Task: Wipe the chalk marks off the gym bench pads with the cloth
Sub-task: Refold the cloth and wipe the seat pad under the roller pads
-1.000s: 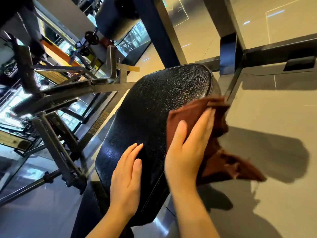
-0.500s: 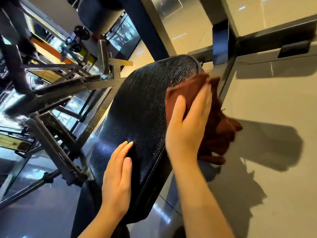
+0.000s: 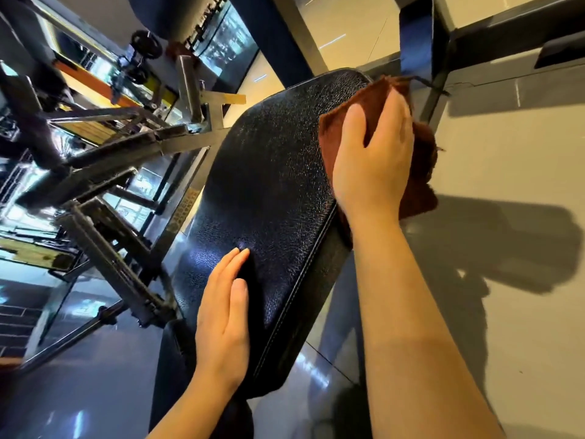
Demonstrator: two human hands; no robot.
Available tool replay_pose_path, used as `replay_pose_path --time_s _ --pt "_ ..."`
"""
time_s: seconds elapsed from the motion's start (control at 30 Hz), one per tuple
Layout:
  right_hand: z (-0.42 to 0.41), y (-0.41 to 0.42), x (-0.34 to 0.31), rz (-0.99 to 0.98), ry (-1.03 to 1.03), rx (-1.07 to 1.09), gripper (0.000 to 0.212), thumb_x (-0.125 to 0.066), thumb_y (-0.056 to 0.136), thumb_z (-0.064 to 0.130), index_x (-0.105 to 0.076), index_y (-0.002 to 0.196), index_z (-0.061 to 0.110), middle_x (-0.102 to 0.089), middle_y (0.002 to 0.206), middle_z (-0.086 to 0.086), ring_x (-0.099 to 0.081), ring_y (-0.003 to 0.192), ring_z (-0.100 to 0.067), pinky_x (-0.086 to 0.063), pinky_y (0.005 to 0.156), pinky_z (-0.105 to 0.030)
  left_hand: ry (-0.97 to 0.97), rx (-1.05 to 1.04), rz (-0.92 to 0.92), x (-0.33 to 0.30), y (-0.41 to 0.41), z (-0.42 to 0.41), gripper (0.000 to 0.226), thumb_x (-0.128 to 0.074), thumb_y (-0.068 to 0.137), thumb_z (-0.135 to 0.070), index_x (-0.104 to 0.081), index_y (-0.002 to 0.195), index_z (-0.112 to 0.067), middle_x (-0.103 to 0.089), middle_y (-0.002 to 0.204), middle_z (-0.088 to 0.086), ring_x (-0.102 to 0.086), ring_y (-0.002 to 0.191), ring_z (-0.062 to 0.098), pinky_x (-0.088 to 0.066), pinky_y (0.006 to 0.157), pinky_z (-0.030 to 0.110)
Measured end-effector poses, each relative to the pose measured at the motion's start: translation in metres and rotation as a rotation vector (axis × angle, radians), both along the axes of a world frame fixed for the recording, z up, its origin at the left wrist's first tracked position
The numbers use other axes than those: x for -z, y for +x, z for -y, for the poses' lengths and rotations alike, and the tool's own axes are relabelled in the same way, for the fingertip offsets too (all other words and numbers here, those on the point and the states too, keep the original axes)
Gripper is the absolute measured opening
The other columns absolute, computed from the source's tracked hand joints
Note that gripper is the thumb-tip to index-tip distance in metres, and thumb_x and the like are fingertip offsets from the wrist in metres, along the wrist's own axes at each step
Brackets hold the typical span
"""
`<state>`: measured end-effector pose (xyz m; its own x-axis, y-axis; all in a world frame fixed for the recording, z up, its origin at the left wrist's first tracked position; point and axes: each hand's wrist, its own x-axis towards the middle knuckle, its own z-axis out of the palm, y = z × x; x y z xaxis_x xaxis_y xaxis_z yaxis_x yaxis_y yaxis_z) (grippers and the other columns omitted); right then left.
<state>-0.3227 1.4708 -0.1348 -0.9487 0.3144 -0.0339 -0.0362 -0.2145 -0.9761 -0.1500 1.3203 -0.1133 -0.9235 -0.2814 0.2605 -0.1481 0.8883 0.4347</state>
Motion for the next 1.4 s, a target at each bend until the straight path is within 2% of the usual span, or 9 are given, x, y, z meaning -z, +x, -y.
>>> replay_pose_path --time_s 0.13,0.3,0.4,0.6,0.8,0.93,1.07,1.2,1.4 --pt "0.005 0.019 0.006 -0.034 0.007 0.027 0.061 -0.034 0.101 0.039 -0.023 0.152 0.009 -0.025 0.159 -0.008 -0.019 0.147 -0.018 -0.018 0.12 -0.04 -0.004 -0.018 0.004 0.001 0.0 -0.002 0.037 -0.029 0.096 -0.051 -0.044 0.129 -0.05 -0.045 0.143 -0.02 -0.037 0.138 0.009 -0.03 0.115 0.047" --pt "0.04 0.097 0.023 -0.088 0.116 0.063 0.062 -0.036 0.099 0.035 -0.023 0.15 0.003 -0.022 0.158 -0.012 -0.018 0.148 -0.021 -0.021 0.12 -0.043 -0.017 -0.024 0.017 0.001 0.0 -0.003 0.039 -0.03 0.094 -0.053 -0.043 0.13 -0.052 -0.042 0.142 -0.026 -0.036 0.138 0.006 -0.028 0.115 0.044" --pt "0.034 0.075 0.015 -0.073 0.066 0.051 0.069 -0.037 0.096 0.038 -0.018 0.152 0.002 -0.018 0.159 -0.014 -0.012 0.149 -0.023 -0.013 0.122 -0.04 0.0 -0.024 0.041 -0.003 0.0 -0.007 0.039 -0.032 0.092 -0.054 -0.04 0.129 -0.063 -0.041 0.142 -0.029 -0.034 0.138 0.002 -0.026 0.115 0.036" --pt "0.0 0.001 0.0 -0.007 0.036 0.014 0.067 -0.036 0.093 0.04 -0.026 0.151 0.009 -0.026 0.158 -0.009 -0.019 0.147 -0.021 -0.018 0.12 -0.044 -0.029 -0.026 0.061 -0.004 0.001 -0.008 0.039 -0.032 0.092 -0.051 -0.037 0.127 -0.068 -0.04 0.143 -0.028 -0.032 0.139 0.002 -0.024 0.116 0.03" --pt "0.007 0.062 0.02 -0.078 0.13 -0.032 0.075 -0.04 0.095 0.049 -0.02 0.153 0.006 -0.02 0.16 -0.01 -0.015 0.149 -0.02 -0.02 0.12 -0.043 -0.025 -0.03 0.059 -0.004 0.0 -0.011 0.041 -0.033 0.091 -0.051 -0.036 0.128 -0.068 -0.038 0.144 -0.03 -0.031 0.139 0.001 -0.024 0.116 0.035" --pt "0.004 0.036 0.012 -0.041 0.104 -0.037 0.079 -0.045 0.093 0.05 -0.021 0.151 0.001 -0.021 0.158 -0.015 -0.015 0.148 -0.025 -0.012 0.122 -0.039 -0.023 -0.037 0.084 -0.004 0.0 -0.006 0.042 -0.032 0.092 -0.05 -0.034 0.13 -0.067 -0.037 0.146 -0.026 -0.03 0.141 0.004 -0.023 0.117 0.04" --pt "-0.002 0.013 0.006 -0.03 0.044 -0.039 0.077 -0.043 0.094 0.049 -0.019 0.152 0.006 -0.019 0.16 -0.01 -0.012 0.149 -0.022 -0.015 0.121 -0.04 -0.036 -0.038 0.086 -0.003 0.001 -0.005 0.043 -0.032 0.092 -0.048 -0.034 0.131 -0.066 -0.036 0.146 -0.027 -0.029 0.141 0.005 -0.022 0.117 0.039" --pt "0.005 0.057 0.012 -0.049 0.014 -0.076 0.082 -0.042 0.091 0.056 -0.015 0.154 0.012 -0.012 0.162 -0.003 -0.008 0.15 -0.015 -0.018 0.121 -0.043 -0.045 -0.033 0.089 -0.004 0.0 -0.005 0.043 -0.032 0.092 -0.05 -0.034 0.131 -0.066 -0.035 0.147 -0.028 -0.028 0.141 0.002 -0.022 0.115 0.037" --pt "0.011 0.056 0.007 -0.031 0.019 -0.08 0.086 -0.046 0.091 0.054 -0.01 0.154 0.008 -0.008 0.162 -0.005 0.0 0.15 -0.016 -0.001 0.121 -0.025 -0.038 -0.03 0.08 0.0 -0.001 0.0 0.043 -0.031 0.092 -0.049 -0.034 0.13 -0.068 -0.036 0.148 -0.024 -0.029 0.141 0.003 -0.022 0.115 0.039"
